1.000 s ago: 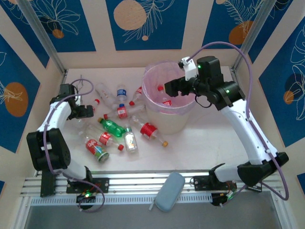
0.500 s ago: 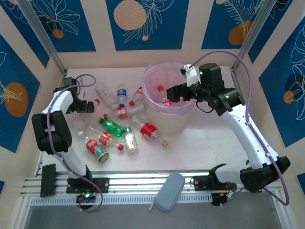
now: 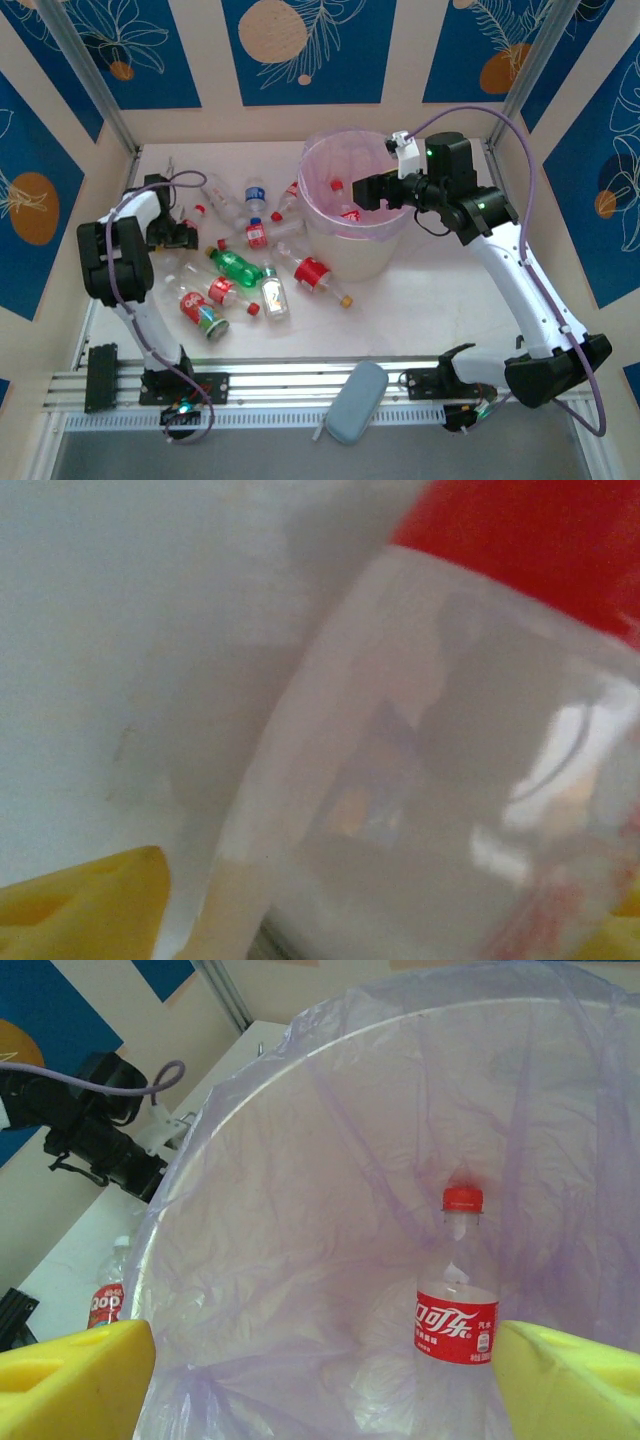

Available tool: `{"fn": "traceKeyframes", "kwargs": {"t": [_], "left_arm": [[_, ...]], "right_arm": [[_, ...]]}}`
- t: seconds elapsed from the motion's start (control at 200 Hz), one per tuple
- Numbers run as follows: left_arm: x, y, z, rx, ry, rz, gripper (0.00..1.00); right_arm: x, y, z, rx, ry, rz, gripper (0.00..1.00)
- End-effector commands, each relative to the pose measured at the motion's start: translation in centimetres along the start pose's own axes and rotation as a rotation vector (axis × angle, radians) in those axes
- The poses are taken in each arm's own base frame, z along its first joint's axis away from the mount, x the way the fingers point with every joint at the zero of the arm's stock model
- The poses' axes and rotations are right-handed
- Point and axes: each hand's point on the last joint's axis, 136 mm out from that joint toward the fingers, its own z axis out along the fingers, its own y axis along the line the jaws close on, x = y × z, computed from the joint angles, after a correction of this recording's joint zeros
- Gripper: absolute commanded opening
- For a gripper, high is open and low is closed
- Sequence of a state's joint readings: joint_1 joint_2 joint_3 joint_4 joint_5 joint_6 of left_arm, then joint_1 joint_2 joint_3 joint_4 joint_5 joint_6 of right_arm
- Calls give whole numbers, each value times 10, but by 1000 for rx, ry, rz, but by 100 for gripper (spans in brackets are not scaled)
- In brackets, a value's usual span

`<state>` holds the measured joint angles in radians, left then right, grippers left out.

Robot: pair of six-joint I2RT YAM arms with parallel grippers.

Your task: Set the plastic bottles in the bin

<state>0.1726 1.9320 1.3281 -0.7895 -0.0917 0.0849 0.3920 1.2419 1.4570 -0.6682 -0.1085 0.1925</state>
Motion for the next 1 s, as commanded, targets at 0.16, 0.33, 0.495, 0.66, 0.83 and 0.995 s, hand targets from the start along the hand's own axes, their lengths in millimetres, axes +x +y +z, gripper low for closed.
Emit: {"fn": "traceKeyframes", "kwargs": {"t": [0.16,0.33,0.495,0.66,0.83,0.995], "left_arm": [[3,7,-1,-35,19,8,64],[-5,11,-14,-50,-30,-11,54],[-17,9,-45,-33,-129,-32,47],[-30,-14,-82,113,-254,-38,45],[-40,-59,-140,299,-419,-17,36],[-30,-112,-211,478,-591,44,36]], "right_arm": [[3,-1,7,-19,12,23,88],[1,0,7,-25,10,22,88],[-1,4,5,-35,11,35,88],[-5,18,6,-46,20,31,87],[-11,50,9,-100,18,7,86],[-17,79,25,-149,29,-22,86]]}}
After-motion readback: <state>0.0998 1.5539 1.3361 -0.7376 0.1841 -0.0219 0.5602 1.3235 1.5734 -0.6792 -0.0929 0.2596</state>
